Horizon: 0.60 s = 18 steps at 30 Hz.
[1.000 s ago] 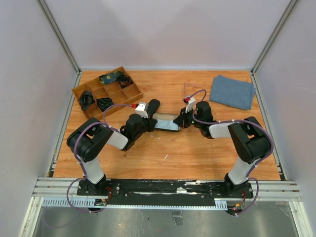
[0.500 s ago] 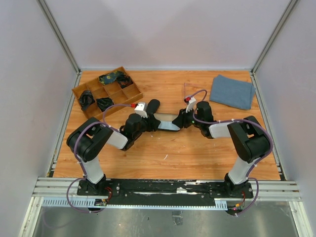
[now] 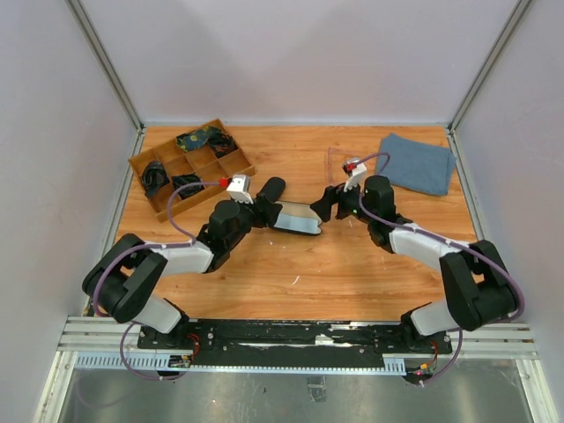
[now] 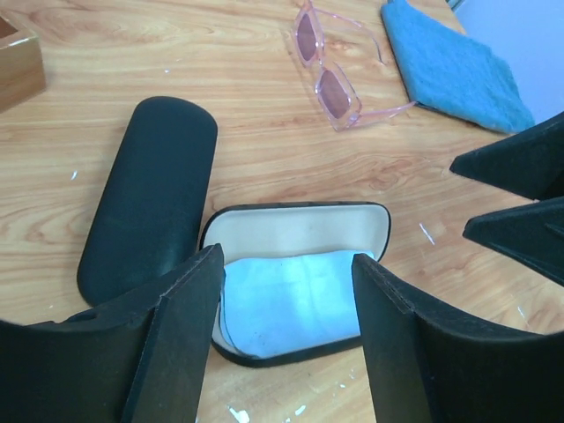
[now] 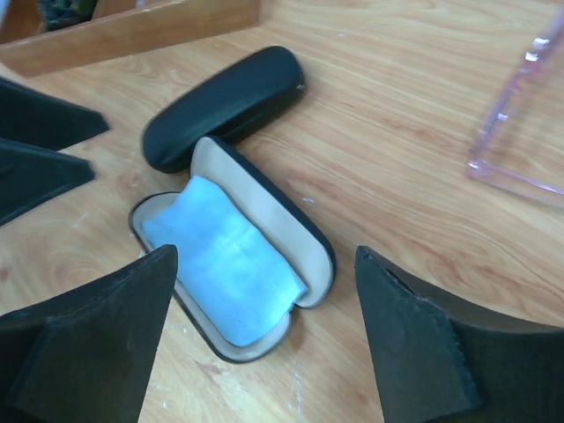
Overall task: Organize the sunglasses
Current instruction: Place the glasses cleaning cloth in the sunglasses case, then adjust the sunglasses case at the center of the board.
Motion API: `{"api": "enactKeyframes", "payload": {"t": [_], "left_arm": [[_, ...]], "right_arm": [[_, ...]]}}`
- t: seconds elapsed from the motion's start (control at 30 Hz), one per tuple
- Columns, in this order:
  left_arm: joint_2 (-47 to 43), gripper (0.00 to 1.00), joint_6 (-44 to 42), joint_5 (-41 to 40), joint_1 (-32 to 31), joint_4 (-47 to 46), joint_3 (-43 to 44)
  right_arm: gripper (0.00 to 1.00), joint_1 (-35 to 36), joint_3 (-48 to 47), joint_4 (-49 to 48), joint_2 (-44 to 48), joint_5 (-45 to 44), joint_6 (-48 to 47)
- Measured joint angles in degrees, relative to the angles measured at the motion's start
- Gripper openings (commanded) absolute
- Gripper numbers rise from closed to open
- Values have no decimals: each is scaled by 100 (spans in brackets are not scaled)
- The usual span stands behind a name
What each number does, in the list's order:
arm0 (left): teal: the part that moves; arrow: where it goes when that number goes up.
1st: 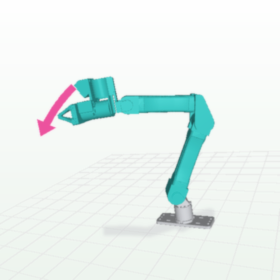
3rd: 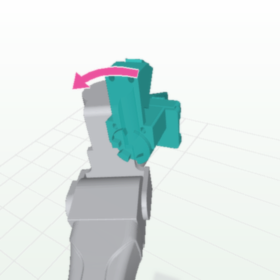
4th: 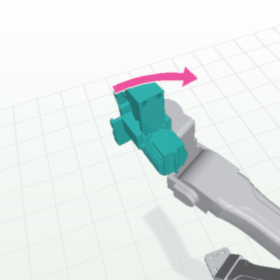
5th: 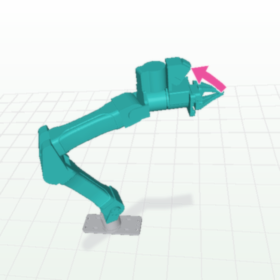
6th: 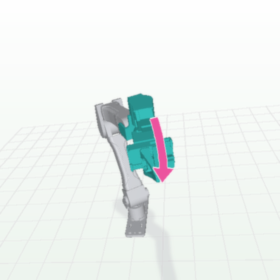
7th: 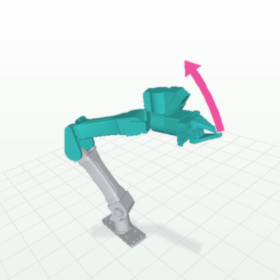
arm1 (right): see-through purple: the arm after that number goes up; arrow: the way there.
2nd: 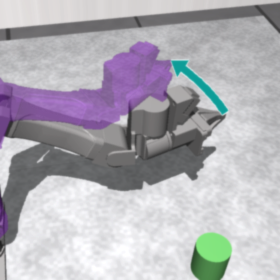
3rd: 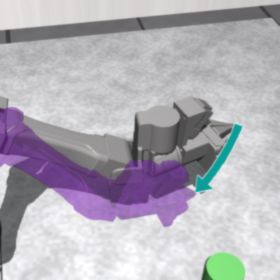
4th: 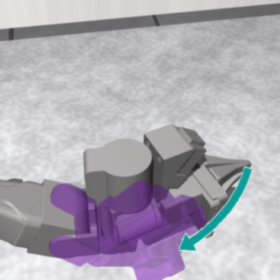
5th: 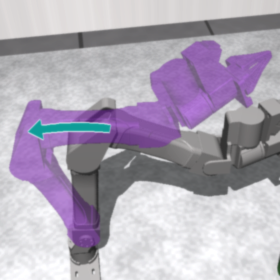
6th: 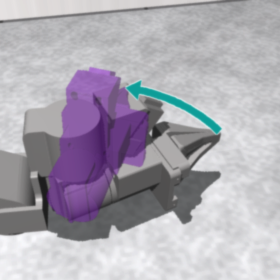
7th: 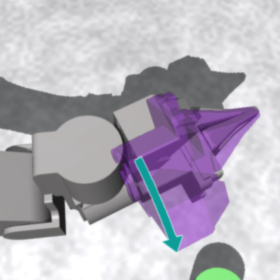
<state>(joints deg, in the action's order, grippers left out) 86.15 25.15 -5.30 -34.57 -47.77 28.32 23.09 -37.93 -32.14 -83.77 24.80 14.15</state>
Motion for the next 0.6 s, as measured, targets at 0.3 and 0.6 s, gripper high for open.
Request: {"api": "enactKeyframes", "payload": {"t": [0.3, 0.6], "left_arm": [[-1104, 67, 343, -59, 0, 282, -960], [-2332, 68, 509, -120, 0, 844, -1751]], "right_arm": [[98, 0, 52, 1565, 455, -1897, 343], [98, 0, -721, 2474, -581, -2577, 385]]}}
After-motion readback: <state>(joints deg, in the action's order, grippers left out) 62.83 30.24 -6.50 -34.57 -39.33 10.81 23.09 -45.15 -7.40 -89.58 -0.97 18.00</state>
